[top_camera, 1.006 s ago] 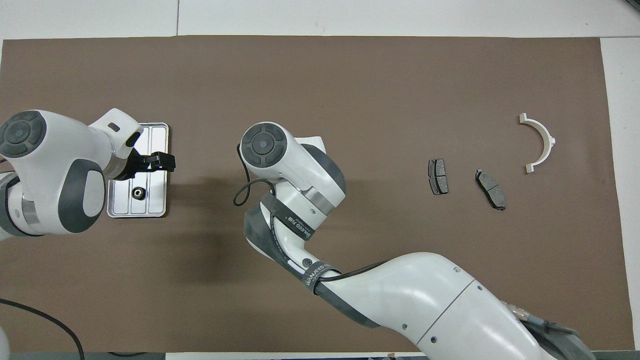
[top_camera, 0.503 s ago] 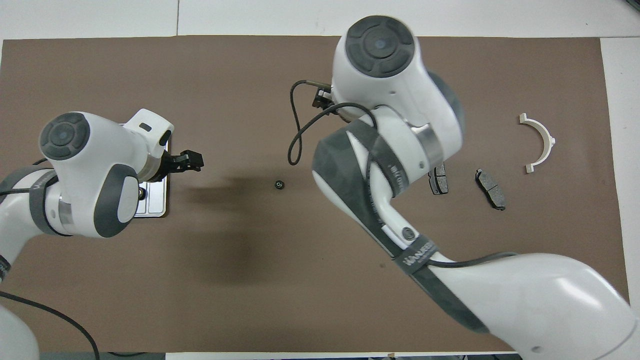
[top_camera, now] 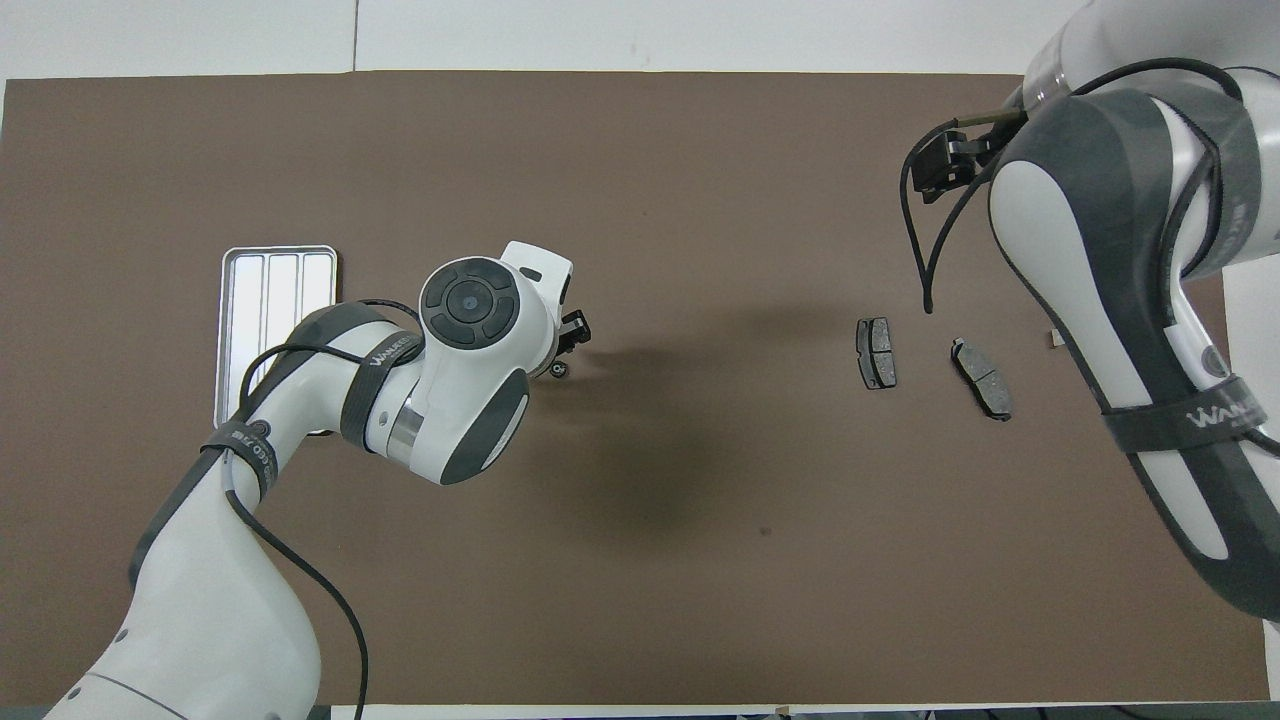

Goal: Pick bearing gear from pile to tray
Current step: 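Grasp the center gear with the left gripper while the right gripper withdraws, then carry the second gear over the tray with the left gripper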

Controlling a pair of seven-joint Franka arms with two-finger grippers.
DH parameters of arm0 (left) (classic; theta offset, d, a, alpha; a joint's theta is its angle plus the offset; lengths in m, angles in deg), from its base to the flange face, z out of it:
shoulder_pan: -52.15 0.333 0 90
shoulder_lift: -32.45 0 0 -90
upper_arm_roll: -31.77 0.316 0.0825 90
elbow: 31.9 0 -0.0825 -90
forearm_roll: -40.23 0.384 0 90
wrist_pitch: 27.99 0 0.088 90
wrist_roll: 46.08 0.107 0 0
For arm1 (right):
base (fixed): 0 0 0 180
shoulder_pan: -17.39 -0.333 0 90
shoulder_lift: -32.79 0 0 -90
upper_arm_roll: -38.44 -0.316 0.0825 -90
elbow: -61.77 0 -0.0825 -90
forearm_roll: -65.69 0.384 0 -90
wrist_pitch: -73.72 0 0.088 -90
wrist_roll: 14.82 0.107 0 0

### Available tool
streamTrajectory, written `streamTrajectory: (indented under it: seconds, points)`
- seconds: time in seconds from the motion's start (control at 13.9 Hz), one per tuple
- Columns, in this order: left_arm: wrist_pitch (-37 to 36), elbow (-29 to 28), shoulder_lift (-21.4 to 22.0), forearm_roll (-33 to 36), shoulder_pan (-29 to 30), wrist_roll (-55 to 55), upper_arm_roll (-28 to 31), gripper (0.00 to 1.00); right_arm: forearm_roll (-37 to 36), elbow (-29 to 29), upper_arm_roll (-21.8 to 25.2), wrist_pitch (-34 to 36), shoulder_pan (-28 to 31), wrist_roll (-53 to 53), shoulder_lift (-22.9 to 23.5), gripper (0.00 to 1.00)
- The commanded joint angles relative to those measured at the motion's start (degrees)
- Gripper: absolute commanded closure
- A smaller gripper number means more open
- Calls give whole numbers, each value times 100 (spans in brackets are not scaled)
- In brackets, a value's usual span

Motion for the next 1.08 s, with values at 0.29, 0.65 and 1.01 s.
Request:
streamTrajectory:
  seconds: [0.29, 0.65, 1.01]
  points:
    - [258, 116, -233, 129, -51, -177, 94, 38, 87, -320, -32, -10, 605, -1394, -626, 0]
    - [478, -42, -241, 129, -183, -415, 85, 42, 682, -793, 1063, 596, -122, -1394, -1672, 0]
    - [549, -192, -233, 129, -262, -433, 85, 46, 834, -2146, 1471, 70, -362, -1394, -2507, 0]
